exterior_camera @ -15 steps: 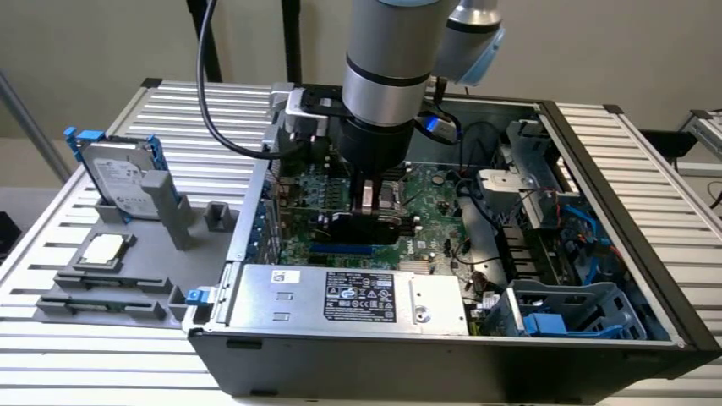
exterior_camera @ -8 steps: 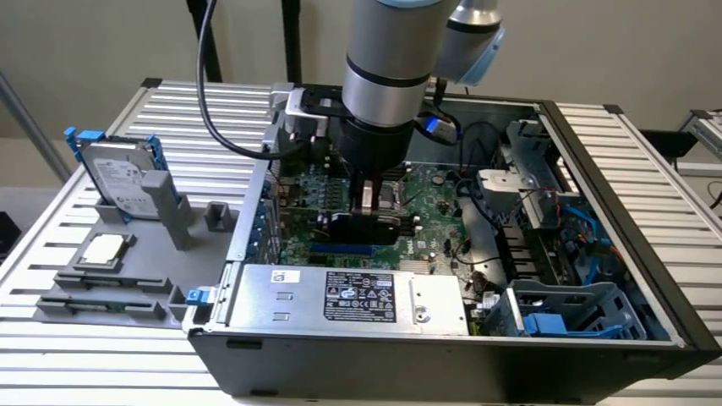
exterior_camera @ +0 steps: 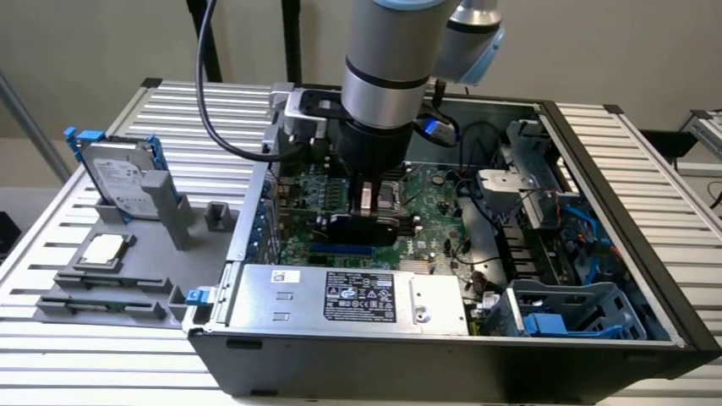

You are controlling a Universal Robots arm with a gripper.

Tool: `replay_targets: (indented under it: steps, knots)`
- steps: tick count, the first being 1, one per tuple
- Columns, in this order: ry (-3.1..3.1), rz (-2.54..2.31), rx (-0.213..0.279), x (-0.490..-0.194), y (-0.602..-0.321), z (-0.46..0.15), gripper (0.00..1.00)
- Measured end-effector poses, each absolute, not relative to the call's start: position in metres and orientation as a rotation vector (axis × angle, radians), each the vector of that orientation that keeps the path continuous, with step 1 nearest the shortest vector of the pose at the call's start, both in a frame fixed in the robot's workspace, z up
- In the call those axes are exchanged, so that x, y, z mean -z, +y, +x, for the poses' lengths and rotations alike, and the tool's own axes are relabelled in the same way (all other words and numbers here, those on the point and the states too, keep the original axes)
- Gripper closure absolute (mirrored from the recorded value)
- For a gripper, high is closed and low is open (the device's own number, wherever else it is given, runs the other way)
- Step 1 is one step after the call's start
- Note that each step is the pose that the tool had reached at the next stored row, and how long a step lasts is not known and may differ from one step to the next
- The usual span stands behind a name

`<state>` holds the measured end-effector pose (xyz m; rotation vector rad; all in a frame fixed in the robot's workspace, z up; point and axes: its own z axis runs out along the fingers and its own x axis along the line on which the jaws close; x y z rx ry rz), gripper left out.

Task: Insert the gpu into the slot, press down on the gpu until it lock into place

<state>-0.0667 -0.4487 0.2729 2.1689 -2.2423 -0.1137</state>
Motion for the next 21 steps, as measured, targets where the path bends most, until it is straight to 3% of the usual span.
replay_targets:
  steps: [21]
  knots:
    - [-2.234, 2.174, 0.114, -0.2656, -0.4491, -0.0678, 0.74]
